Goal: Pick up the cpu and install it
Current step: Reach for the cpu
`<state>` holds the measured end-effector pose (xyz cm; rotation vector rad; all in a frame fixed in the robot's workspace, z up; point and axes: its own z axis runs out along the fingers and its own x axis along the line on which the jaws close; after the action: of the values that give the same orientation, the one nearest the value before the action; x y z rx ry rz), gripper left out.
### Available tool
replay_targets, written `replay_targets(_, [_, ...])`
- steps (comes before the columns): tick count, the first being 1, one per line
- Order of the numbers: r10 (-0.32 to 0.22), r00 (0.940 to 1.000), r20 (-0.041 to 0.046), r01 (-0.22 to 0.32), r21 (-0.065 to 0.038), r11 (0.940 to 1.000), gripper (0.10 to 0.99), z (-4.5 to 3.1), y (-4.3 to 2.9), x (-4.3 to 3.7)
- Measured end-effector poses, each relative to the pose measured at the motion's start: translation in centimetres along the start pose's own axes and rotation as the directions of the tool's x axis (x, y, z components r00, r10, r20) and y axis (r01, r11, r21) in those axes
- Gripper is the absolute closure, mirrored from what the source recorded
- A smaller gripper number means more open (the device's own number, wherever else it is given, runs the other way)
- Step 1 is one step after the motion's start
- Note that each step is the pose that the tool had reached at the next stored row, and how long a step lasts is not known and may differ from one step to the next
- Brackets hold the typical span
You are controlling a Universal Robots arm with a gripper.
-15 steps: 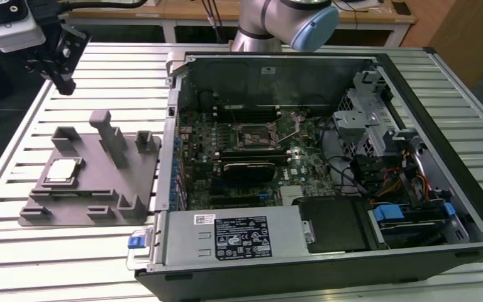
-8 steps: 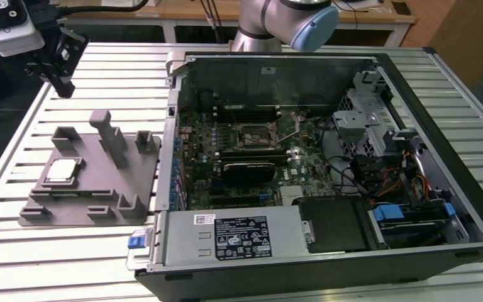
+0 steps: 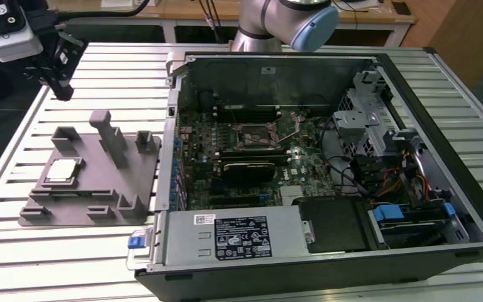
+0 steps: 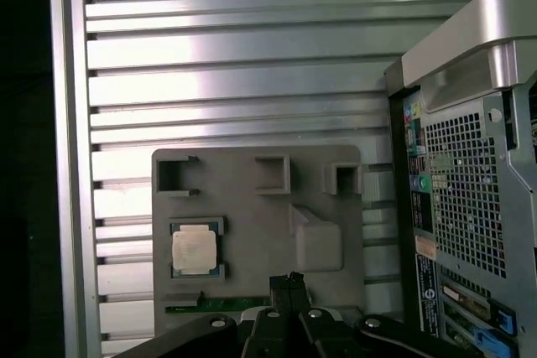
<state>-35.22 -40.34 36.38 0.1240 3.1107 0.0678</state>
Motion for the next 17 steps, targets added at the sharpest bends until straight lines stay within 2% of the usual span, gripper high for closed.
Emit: replay_targets(17, [0.0, 1.0, -0.0002, 0.0, 0.0, 1.0, 0.98, 0.81, -0.29, 0.81])
